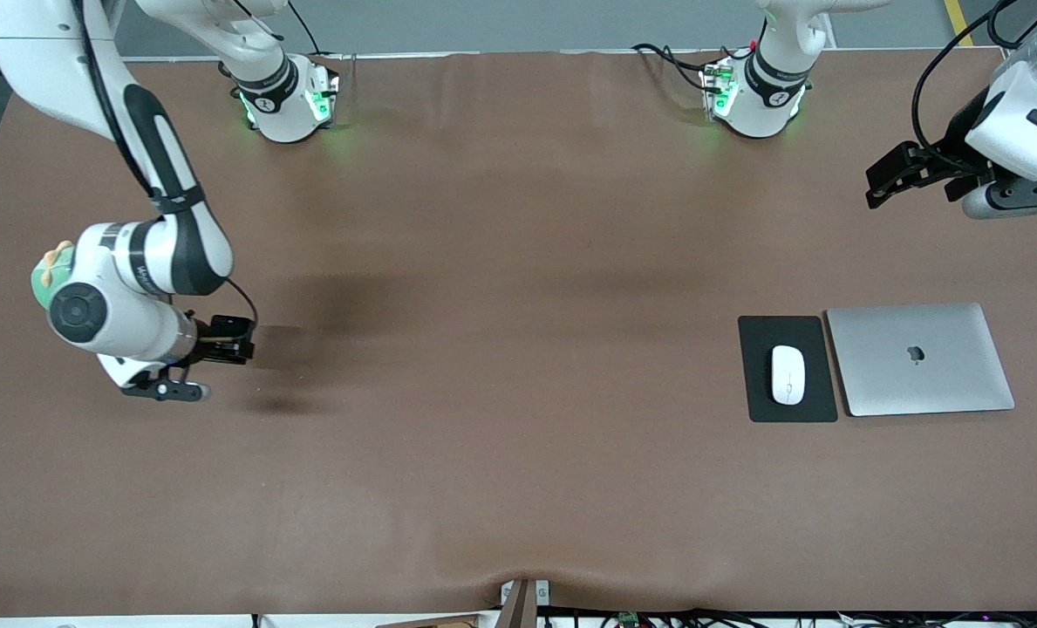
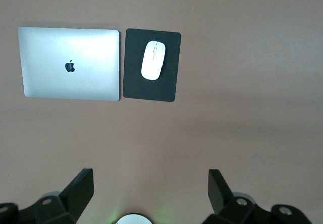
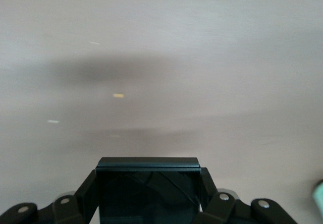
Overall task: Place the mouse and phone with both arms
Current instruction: 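Carry the black phone with the right gripper toward the green plush toy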
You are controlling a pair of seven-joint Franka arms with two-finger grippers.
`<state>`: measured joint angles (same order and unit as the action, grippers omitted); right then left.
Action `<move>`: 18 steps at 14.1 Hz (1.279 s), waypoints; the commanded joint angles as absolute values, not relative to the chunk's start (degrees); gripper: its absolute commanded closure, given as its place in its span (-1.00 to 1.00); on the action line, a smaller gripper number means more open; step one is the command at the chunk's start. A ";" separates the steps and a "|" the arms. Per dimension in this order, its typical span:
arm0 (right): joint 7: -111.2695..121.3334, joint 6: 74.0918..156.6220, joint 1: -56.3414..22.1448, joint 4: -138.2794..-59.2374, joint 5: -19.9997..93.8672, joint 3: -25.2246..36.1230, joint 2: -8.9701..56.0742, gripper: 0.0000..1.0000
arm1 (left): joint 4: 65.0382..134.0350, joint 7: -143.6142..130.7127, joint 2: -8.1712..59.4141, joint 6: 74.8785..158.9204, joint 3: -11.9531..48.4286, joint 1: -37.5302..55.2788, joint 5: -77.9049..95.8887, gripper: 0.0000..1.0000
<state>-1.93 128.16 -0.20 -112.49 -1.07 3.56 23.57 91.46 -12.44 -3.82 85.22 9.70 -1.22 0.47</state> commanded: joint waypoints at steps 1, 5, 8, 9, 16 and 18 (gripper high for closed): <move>2.46 129.55 4.91 -114.96 -2.37 2.37 21.62 0.65 | 91.93 -13.01 -4.48 85.52 9.40 -0.97 1.76 -1.00; 6.92 131.04 10.80 -114.96 -3.34 2.37 25.04 0.70 | 92.11 -13.01 -4.48 85.43 9.40 -0.97 1.76 -1.00; 8.52 130.87 12.03 -115.14 -3.34 2.29 26.18 0.69 | 92.11 -13.01 -4.66 85.43 9.40 -0.97 1.76 -1.00; 8.53 130.87 12.21 -115.14 -3.34 2.29 26.54 0.68 | 92.02 -13.01 -4.75 85.43 9.40 -0.97 1.76 -1.00; 8.53 136.85 13.36 -114.87 -3.34 2.29 31.73 -0.67 | 92.02 -13.01 -4.92 85.34 9.49 -0.97 1.76 -1.00; 8.44 136.06 13.27 -114.87 -3.34 2.29 31.12 -1.00 | 92.02 -12.92 -5.01 85.34 9.49 -0.97 1.67 -1.00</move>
